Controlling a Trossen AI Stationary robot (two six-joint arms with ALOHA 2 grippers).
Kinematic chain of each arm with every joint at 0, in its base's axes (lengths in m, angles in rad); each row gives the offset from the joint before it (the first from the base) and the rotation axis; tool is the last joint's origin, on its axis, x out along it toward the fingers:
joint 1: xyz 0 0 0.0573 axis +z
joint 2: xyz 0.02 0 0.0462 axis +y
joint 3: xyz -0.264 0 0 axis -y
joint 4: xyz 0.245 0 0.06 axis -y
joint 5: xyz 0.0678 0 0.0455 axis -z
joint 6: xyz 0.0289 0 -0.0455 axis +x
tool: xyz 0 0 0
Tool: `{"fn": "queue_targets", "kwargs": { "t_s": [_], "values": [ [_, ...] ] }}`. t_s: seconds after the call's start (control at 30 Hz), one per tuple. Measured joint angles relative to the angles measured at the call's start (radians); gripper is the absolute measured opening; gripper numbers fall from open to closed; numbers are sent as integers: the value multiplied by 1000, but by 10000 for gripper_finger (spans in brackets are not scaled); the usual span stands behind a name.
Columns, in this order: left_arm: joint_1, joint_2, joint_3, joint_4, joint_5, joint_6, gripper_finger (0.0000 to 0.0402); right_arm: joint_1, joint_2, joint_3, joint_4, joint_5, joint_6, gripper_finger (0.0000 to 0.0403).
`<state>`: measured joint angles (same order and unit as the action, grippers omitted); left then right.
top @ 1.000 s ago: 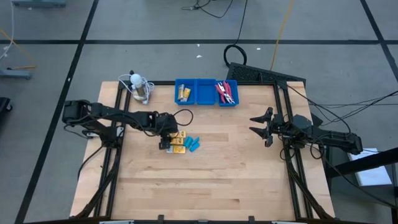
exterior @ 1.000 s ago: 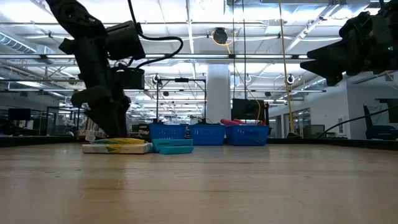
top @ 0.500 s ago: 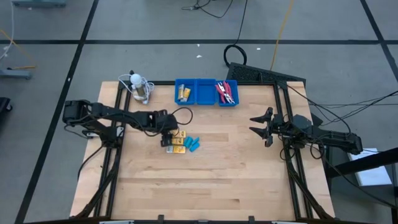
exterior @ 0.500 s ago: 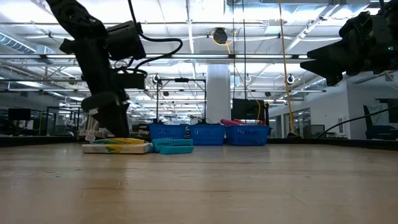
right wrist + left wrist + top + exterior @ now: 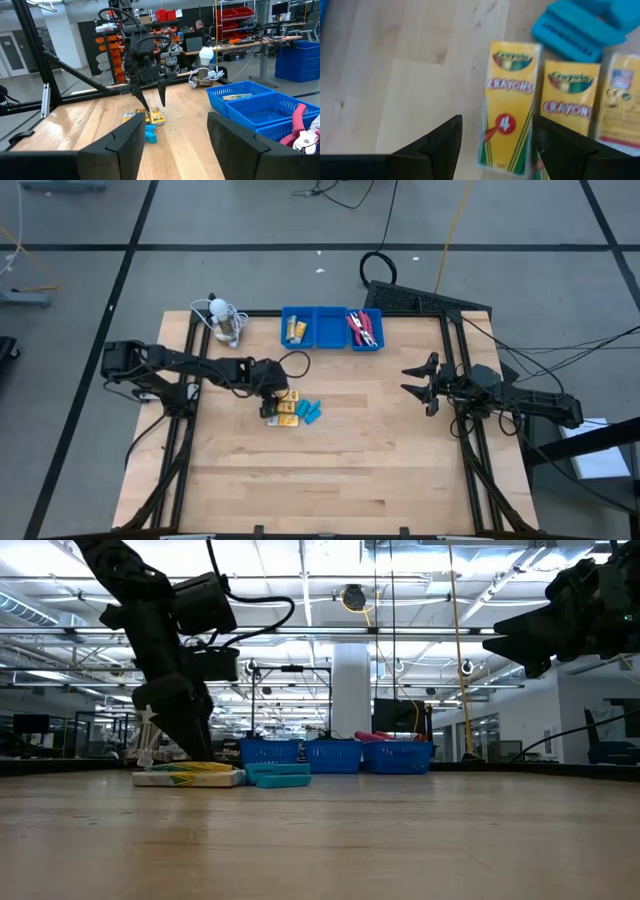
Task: Pick & Place School Supplies
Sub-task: Put the crayon box into the left blue bin
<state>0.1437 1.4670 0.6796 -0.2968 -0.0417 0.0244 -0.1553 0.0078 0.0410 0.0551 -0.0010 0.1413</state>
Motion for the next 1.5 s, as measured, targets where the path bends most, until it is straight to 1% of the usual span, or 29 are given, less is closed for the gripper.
{"fn": "queue_targets", "kwargs": {
  "t_s": [0.27,0.47,0.63,0.7,0.83,0.9,1.03,1.23,1.37,1.5],
  "values": [
    [-15,25,0,51,-3,24,241,0,0,0,0,0,0,204],
    [-22,111,1,160,14,32,241,0,0,0,0,0,0,207],
    [-20,148,4,175,9,27,241,0,0,0,0,0,0,204],
    [-21,148,4,168,-26,2,241,0,0,0,0,0,0,204],
    [-19,137,2,140,-189,-94,241,0,0,0,0,0,0,207],
    [-20,136,2,118,-254,-141,241,0,0,0,0,0,0,207],
    [-20,136,2,36,-331,-242,241,0,0,0,0,0,0,204],
    [-20,130,5,-47,-331,-393,241,0,0,0,0,0,0,207],
    [-19,96,1,-69,-278,-411,241,0,0,0,0,0,0,207],
    [-24,22,-3,-90,-262,-422,241,0,0,0,0,0,0,204]
  ]
}}
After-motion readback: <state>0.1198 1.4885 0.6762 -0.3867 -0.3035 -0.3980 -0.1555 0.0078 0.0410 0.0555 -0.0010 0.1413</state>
